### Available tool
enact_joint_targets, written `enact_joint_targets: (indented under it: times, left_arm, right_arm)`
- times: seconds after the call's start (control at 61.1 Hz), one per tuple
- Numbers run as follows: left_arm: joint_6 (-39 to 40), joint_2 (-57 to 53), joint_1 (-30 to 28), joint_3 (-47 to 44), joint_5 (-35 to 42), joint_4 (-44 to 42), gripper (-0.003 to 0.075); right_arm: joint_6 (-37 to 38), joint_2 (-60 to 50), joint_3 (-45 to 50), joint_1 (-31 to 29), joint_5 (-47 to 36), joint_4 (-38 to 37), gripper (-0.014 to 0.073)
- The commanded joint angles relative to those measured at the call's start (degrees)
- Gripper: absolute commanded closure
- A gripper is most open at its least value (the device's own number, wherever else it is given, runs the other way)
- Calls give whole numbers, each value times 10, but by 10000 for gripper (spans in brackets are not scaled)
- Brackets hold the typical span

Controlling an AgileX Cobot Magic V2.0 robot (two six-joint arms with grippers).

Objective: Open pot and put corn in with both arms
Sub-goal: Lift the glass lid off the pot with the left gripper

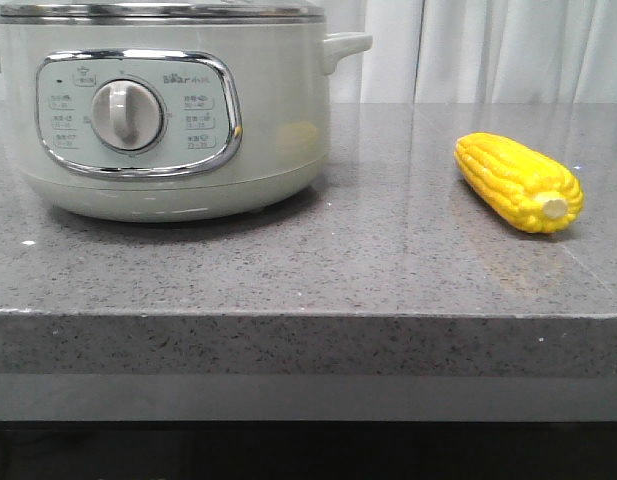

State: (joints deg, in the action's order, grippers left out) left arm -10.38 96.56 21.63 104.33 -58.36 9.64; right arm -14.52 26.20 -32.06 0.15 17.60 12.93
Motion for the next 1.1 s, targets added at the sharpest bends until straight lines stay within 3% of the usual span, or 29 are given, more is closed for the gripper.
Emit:
enact_joint_targets:
  times: [0.0, 0.393, 0.818, 1.08]
  left_arm:
    - [4, -38, 5, 36, 40, 7, 489]
    - [3, -151, 5, -20, 41, 7, 489]
    - [-1, -377, 5, -322, 121, 11, 489]
    - [16, -541, 5, -480, 121, 11, 489]
  right_arm:
    - [-3, 7, -20, -3, -44, 6, -59]
    - [-3, 9, -20, -3, -44, 6, -59]
    - [-3, 18, -20, -3, -33, 6, -59]
    - [-3, 105, -28, -3, -15, 7, -59]
